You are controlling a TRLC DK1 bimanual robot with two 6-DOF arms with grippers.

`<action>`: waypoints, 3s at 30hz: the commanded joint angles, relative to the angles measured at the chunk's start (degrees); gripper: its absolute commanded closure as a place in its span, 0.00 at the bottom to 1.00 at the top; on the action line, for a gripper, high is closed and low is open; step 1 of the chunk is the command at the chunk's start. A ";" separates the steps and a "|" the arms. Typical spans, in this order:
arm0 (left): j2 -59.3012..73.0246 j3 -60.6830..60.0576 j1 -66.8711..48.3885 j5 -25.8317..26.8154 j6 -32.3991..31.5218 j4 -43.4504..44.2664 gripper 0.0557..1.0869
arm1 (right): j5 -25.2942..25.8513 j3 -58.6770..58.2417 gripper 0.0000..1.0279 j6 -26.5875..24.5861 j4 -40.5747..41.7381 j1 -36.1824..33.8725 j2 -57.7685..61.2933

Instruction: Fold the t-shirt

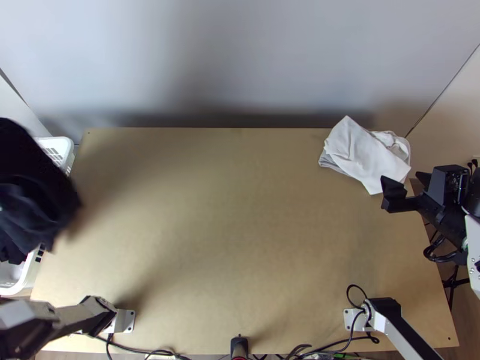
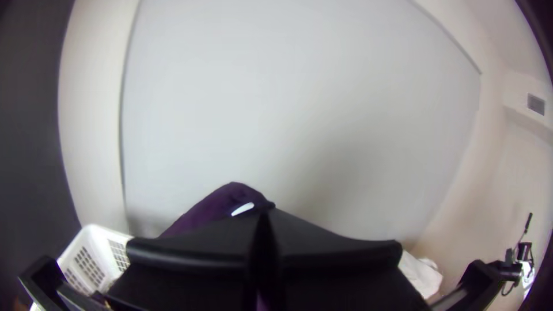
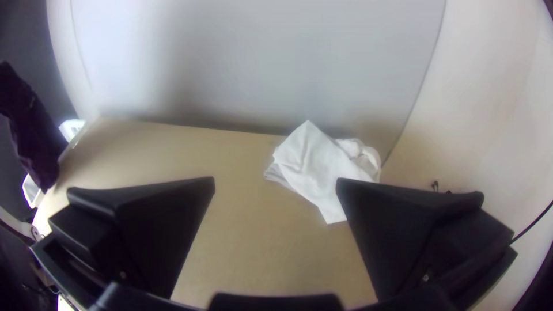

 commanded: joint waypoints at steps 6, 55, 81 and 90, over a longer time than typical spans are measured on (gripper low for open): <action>-5.18 -30.72 -48.27 -8.04 4.41 1.32 0.97 | 0.05 2.47 0.05 1.18 2.09 0.23 0.37; 48.61 5.49 -91.60 -31.33 -0.69 29.71 0.05 | 0.05 -15.28 0.05 -3.56 10.97 4.63 3.88; 23.39 -53.13 -67.08 -43.72 20.67 37.97 0.05 | -18.24 -16.34 0.05 1.62 2.09 21.32 29.98; 26.47 -54.28 -63.04 -46.62 24.36 38.94 0.05 | -21.31 -18.88 0.05 1.36 2.62 19.04 33.68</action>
